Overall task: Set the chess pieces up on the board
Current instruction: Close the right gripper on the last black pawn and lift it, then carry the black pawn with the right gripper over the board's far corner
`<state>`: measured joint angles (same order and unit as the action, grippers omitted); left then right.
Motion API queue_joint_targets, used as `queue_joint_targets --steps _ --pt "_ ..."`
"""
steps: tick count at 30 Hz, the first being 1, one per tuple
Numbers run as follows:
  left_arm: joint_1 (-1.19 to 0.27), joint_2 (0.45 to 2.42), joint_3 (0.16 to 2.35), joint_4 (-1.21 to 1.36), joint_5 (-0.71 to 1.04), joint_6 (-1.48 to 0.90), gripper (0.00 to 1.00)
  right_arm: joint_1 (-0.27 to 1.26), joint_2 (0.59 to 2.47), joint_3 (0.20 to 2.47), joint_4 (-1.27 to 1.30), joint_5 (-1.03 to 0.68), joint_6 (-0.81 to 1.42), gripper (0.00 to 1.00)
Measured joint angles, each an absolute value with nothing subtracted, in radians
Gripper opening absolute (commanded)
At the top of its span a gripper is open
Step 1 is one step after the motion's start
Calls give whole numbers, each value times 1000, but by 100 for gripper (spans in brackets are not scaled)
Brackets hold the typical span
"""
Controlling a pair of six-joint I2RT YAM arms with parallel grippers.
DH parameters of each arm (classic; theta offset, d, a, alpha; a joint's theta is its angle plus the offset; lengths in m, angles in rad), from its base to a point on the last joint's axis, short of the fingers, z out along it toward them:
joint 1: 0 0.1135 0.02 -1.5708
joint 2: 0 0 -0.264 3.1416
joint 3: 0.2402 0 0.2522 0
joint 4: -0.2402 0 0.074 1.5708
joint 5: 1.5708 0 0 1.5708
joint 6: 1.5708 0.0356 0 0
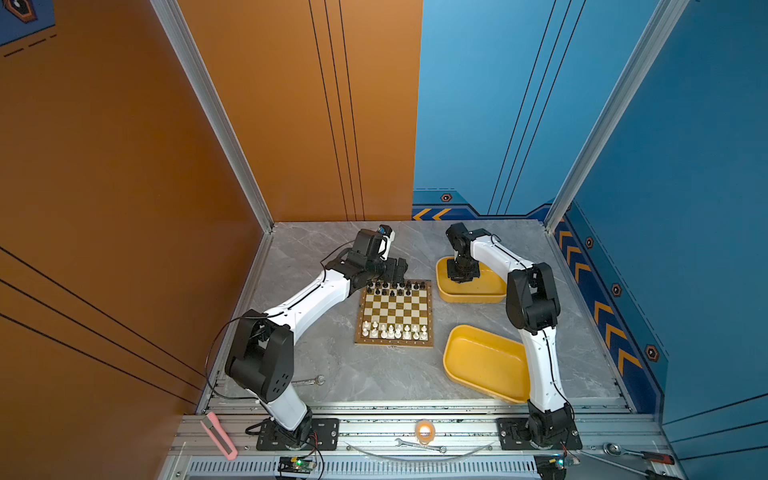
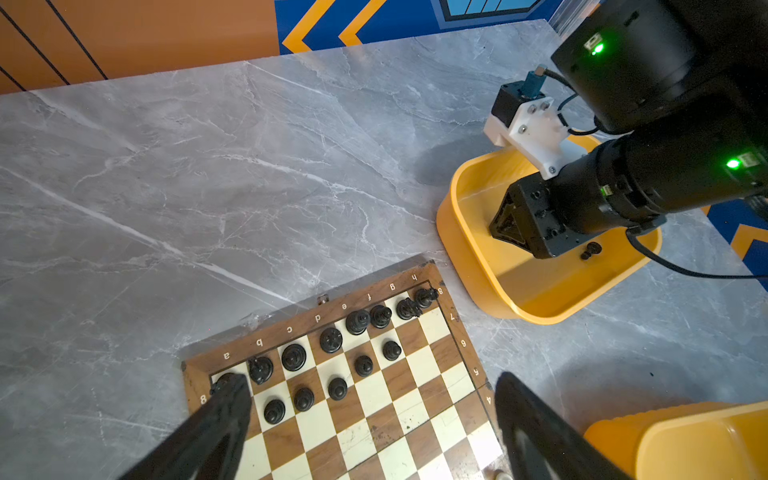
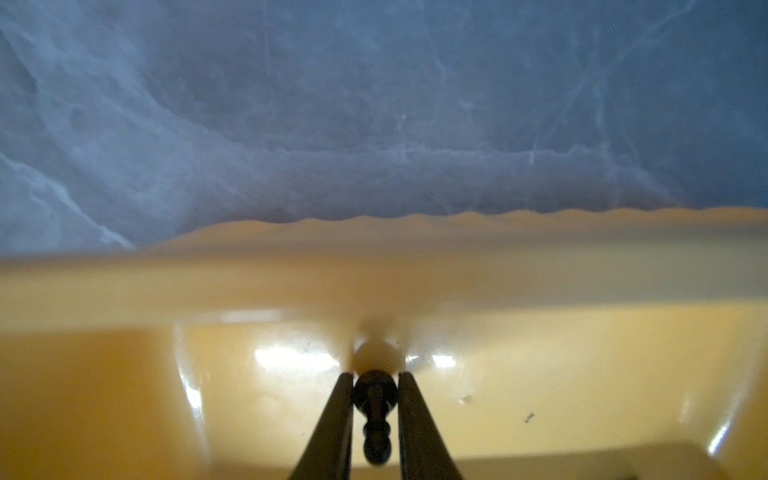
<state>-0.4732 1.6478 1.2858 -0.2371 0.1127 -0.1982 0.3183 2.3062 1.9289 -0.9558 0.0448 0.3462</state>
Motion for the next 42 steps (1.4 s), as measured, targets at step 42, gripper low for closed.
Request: queue_joint_targets --steps 42 --pt "-345 1488 1068 -197 98 -230 92 493 2226 2050 -1068 33 369 17"
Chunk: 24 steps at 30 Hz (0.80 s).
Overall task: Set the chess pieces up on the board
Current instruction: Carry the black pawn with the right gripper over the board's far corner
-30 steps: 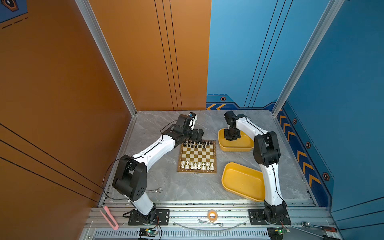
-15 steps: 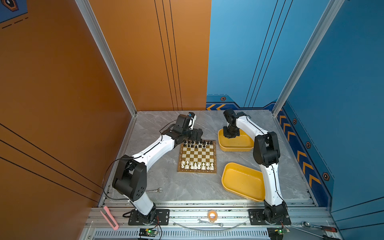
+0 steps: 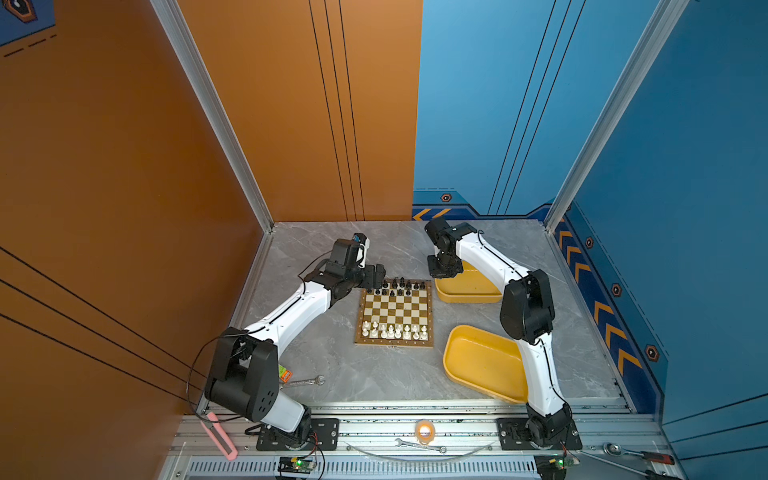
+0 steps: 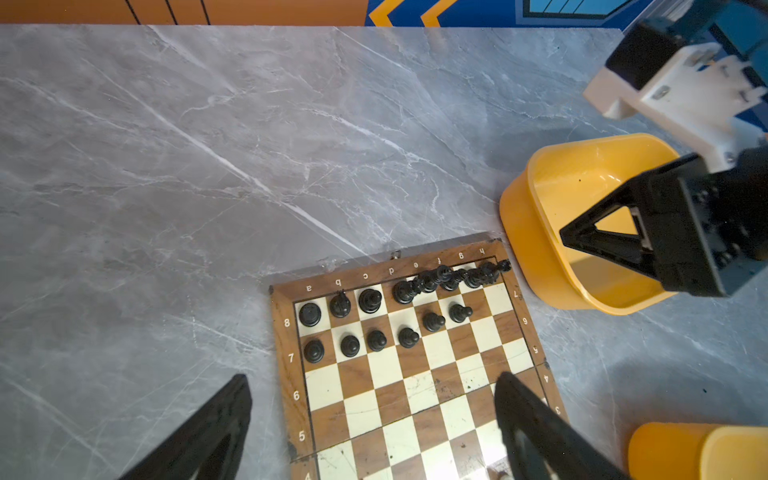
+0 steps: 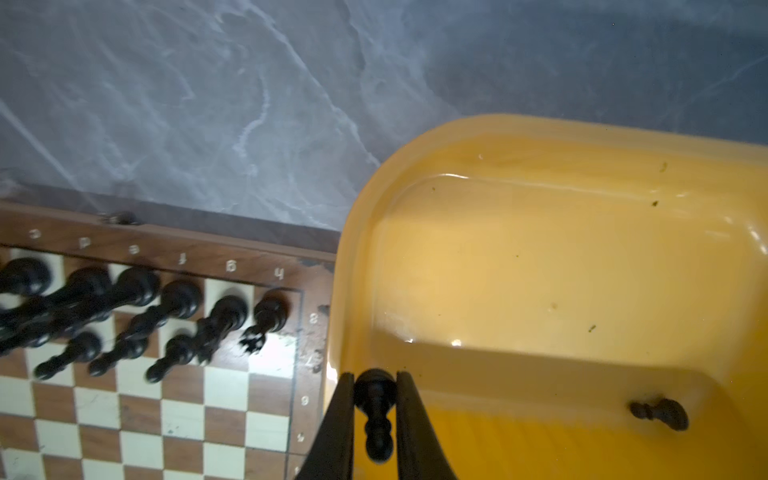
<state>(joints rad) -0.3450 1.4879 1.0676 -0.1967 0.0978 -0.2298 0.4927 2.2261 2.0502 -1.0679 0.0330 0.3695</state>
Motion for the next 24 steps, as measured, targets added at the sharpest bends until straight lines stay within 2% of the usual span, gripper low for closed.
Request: queue_joint_targets --steps 24 --pt "-275 1348 928 -161 99 -233 92 614 2212 2078 -1101 48 413 17"
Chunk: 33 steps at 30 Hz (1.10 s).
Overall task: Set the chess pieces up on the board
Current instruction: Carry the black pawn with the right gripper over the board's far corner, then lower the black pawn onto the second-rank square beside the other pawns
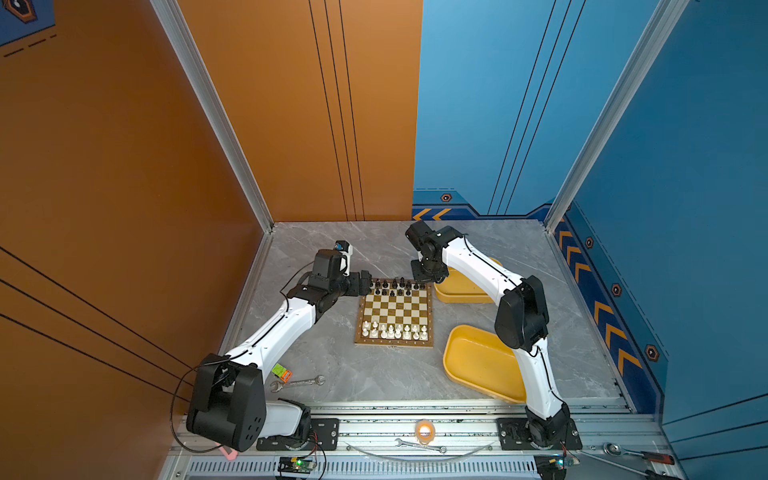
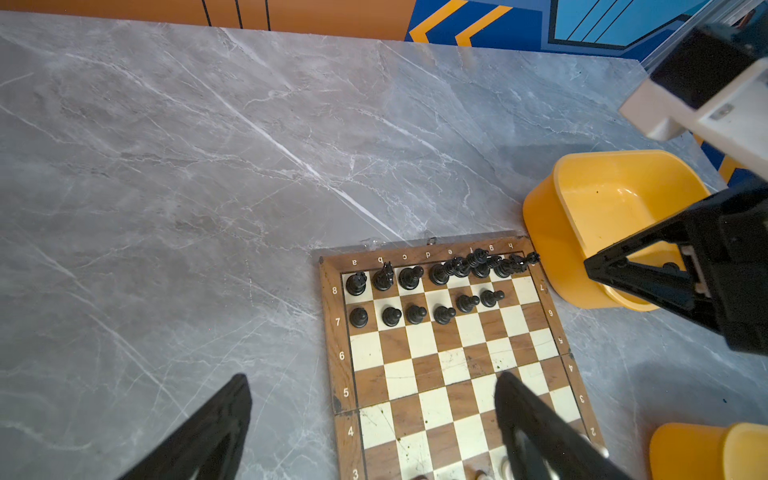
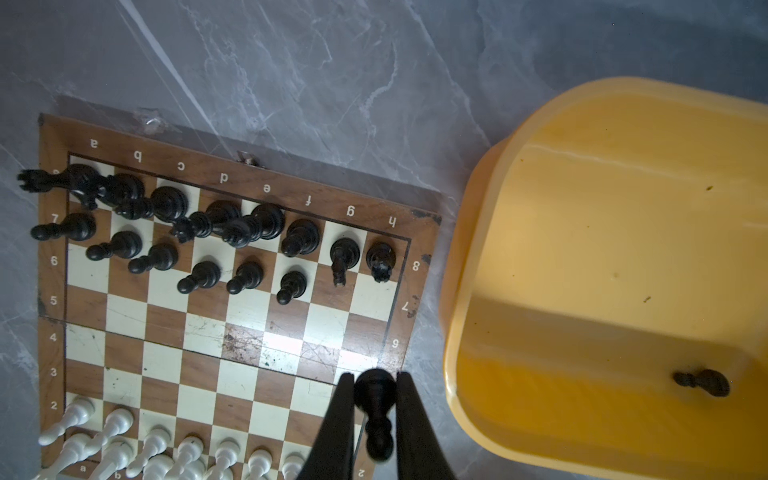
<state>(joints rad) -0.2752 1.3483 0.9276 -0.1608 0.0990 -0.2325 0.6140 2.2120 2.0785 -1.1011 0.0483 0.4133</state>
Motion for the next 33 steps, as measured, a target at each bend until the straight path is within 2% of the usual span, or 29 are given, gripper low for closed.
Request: queue_joint_targets --steps 33 --pt "-220 1311 904 -214 111 -232 92 630 2386 2144 -1100 -27 421 17"
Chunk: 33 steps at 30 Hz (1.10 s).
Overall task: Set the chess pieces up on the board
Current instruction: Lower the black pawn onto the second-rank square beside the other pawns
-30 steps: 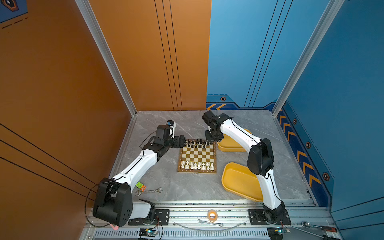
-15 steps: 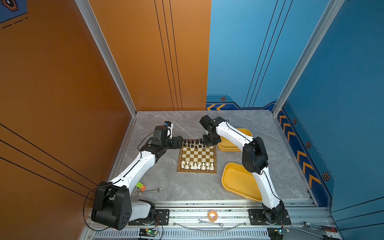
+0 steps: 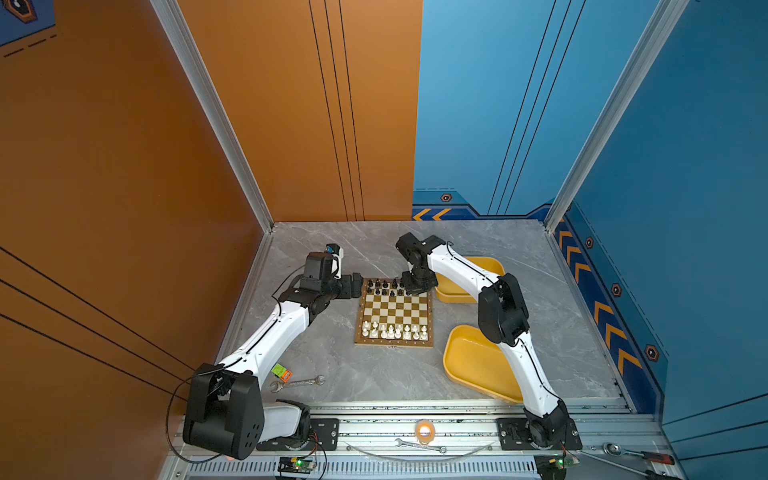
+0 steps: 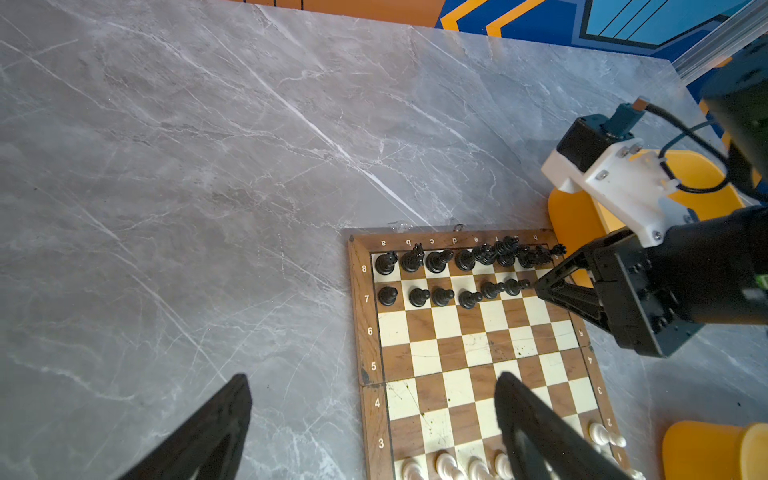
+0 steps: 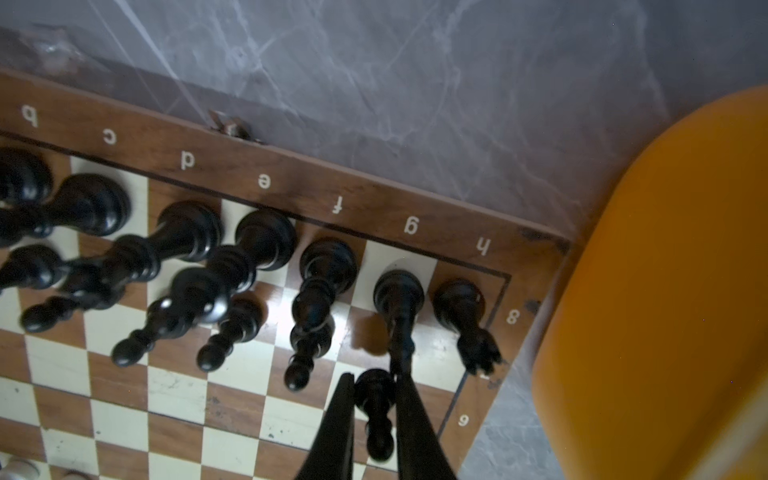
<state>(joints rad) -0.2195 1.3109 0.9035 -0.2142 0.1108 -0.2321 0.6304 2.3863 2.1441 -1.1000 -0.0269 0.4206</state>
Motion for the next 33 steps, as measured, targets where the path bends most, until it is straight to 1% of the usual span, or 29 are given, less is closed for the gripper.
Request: queue_joint_targets --steps 5,10,15,21,24,33 --pt "-216 1311 904 -214 115 -232 92 630 2405 2148 -1100 -27 421 18" --pt "-215 1311 904 -214 116 -232 92 629 2409 2152 -1100 -27 421 23" --pt "-214 1317 904 -214 117 -232 92 628 2410 2154 -1100 -30 421 23" --pt "-208 1330 905 -214 118 -232 92 626 2421 2173 -1100 -32 424 18" --pt "-207 1335 907 -214 118 -232 92 623 2422 2180 -1100 -35 424 17" --pt "-201 1340 911 -214 118 -232 92 617 2422 2191 -1101 -45 424 18"
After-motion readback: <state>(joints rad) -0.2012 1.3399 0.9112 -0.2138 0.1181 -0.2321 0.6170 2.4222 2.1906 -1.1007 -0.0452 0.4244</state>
